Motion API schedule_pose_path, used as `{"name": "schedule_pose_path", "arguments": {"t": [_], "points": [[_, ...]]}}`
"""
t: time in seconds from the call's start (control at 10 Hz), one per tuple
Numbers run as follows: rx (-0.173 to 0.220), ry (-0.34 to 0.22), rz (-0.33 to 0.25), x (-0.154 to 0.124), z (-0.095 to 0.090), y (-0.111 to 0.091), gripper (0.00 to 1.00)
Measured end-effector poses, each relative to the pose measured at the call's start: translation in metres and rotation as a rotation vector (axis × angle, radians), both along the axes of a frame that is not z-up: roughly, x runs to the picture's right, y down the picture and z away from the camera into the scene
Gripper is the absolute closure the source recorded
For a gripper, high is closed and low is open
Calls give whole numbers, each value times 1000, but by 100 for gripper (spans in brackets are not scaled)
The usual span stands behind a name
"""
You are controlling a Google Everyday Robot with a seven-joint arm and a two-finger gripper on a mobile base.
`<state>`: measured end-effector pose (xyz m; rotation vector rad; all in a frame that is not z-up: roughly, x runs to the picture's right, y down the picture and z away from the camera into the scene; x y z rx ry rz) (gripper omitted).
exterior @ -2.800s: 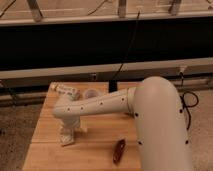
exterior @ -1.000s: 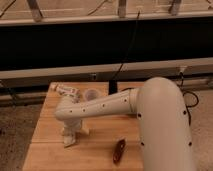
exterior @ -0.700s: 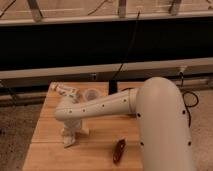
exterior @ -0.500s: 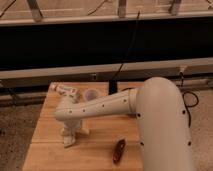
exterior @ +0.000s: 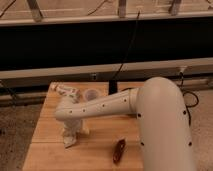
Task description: Wipe the white sponge on the table
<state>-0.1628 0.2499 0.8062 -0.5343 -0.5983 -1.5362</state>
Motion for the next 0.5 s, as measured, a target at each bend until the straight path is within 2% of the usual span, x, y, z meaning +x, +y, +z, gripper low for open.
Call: {"name": "schedule_pose_path", "arguments": {"t": [0.5], "points": [[2,-4,-1,-3,-2,0,72]]}}
